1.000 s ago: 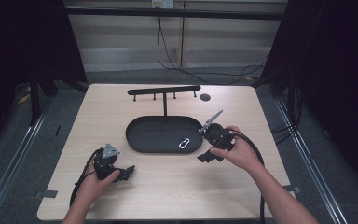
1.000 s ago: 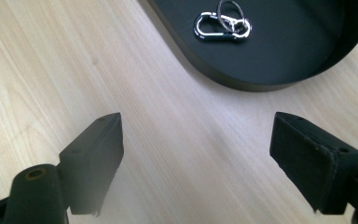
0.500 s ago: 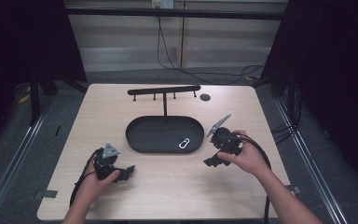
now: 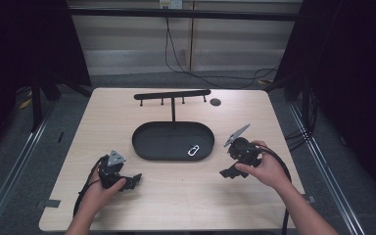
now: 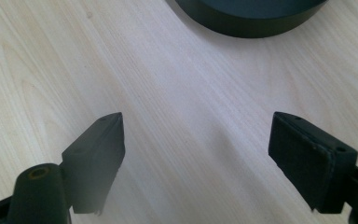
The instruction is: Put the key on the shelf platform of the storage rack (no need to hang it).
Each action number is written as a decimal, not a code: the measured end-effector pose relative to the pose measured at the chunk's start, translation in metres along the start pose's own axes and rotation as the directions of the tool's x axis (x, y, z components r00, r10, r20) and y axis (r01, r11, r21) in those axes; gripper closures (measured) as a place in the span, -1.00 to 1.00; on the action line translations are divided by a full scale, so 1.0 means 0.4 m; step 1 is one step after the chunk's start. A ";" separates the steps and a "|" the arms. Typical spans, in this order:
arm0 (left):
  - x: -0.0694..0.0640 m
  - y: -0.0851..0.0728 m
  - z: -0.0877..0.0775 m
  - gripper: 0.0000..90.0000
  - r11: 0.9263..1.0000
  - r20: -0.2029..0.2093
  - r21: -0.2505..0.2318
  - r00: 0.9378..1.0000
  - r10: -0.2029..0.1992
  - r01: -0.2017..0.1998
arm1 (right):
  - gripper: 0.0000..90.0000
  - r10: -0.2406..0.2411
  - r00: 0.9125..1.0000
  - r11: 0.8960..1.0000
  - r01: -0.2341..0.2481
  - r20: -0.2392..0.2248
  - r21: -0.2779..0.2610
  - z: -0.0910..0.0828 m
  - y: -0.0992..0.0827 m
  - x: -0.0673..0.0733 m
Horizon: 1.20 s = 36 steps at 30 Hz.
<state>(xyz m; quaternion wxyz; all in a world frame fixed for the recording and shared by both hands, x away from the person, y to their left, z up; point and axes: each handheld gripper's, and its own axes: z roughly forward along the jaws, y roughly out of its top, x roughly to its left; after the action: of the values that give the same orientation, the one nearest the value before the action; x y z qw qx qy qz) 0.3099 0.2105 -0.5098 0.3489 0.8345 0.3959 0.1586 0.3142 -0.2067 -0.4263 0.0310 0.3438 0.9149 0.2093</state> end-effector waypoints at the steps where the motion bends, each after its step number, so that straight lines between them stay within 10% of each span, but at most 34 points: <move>1: 0.000 0.000 0.000 -0.87 1.000 0.000 0.000 1.000 0.000 0.000 | -0.59 -0.004 1.000 1.000 0.004 0.000 0.002 -0.001 -0.003 -0.001; 36: 0.000 0.000 0.000 -0.87 1.000 0.000 0.000 1.000 0.000 0.000 | -0.58 0.033 0.999 0.999 -0.033 0.015 0.008 0.001 -0.099 -0.030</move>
<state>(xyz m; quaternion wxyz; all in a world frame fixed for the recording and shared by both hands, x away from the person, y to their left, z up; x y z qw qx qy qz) 0.3099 0.2104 -0.5098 0.3490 0.8344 0.3959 0.1586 0.2989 -0.2410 -0.4436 0.0328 0.3606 0.9096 0.2037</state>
